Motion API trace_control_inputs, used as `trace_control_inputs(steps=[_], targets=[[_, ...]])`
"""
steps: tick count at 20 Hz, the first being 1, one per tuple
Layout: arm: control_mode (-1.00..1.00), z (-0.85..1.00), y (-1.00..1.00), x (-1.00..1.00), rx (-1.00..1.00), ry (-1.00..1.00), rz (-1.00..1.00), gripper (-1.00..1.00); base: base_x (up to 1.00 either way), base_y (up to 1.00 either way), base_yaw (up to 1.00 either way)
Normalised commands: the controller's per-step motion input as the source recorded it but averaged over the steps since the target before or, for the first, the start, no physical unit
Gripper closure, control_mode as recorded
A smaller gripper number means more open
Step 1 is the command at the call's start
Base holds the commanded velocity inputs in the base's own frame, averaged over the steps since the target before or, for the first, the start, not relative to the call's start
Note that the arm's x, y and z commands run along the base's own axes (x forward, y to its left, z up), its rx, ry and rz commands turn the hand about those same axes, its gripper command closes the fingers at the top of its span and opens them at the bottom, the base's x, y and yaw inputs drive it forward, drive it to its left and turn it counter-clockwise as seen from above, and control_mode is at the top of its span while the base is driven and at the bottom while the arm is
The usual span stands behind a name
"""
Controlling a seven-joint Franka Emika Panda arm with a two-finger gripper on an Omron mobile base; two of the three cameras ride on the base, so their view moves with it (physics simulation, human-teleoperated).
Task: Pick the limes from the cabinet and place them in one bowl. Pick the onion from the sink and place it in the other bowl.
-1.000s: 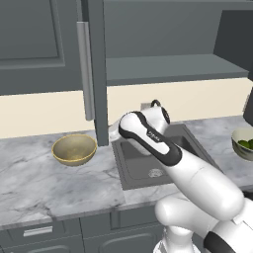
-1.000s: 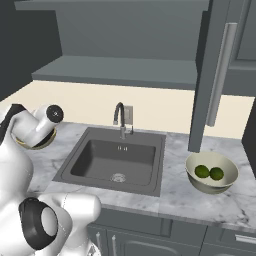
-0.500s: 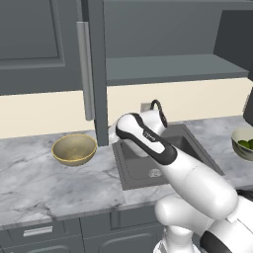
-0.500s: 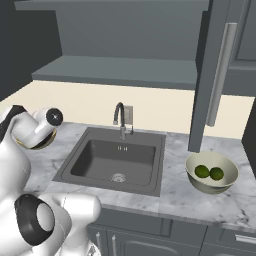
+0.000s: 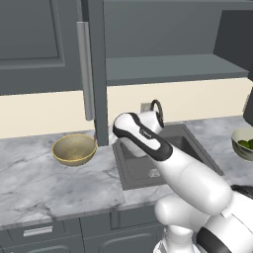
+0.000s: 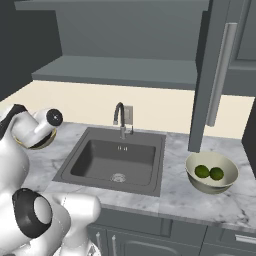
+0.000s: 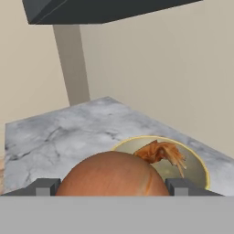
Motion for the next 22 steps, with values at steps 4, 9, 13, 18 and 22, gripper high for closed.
trace_control_inputs(steps=[4,9,13,18,22], targets=[[-1.0,-0.13,0.12,0.04,0.0,0.0,0.02,1.0,0.0,0.0,0.0],[-1.0,-0.15,0.1,0.1,0.0,-0.01,0.01,1.0,0.0,0.0,0.0],[-1.0,-0.16,0.09,0.12,0.0,0.0,0.0,1.0,0.0,0.0,0.0],[-1.0,-0.14,0.11,0.1,-0.02,0.0,0.01,1.0,0.0,0.0,0.0],[-1.0,-0.06,0.15,0.06,-0.02,0.0,0.02,1.0,0.0,0.0,0.0]])
